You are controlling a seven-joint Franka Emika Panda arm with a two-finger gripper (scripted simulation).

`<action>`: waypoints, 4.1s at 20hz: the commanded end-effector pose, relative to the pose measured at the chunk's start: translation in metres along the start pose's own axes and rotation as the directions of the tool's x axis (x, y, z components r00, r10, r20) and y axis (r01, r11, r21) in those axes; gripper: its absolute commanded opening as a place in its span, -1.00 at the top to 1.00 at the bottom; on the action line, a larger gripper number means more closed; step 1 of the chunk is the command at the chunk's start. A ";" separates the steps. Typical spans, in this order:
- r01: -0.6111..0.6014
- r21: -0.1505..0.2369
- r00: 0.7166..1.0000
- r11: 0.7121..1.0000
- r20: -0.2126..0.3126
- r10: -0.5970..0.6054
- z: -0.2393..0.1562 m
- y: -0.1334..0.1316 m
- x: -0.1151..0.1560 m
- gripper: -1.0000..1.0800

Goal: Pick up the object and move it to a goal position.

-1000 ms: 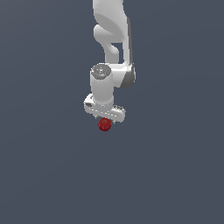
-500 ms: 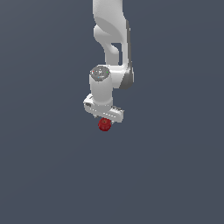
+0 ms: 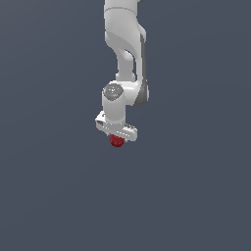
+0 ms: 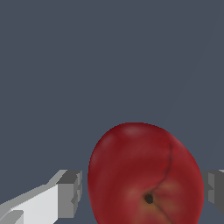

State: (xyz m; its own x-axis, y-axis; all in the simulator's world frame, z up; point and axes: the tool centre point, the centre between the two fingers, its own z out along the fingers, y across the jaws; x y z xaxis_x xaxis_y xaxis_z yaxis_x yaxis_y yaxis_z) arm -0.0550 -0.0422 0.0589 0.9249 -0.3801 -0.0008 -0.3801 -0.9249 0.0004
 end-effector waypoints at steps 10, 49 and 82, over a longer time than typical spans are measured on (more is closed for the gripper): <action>-0.001 0.000 1.000 1.000 -0.001 0.001 0.013 0.000 0.001 1.00; -0.002 0.000 1.000 1.000 -0.001 0.002 -0.241 -0.024 0.031 1.00; -0.001 0.000 1.000 1.000 -0.001 0.001 -0.443 -0.046 0.066 1.00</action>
State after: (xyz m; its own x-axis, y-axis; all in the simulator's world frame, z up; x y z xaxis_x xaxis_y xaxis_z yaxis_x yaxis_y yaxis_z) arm 0.0235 -0.0247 0.4982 0.9244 -0.3813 -0.0022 -0.3813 -0.9244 0.0013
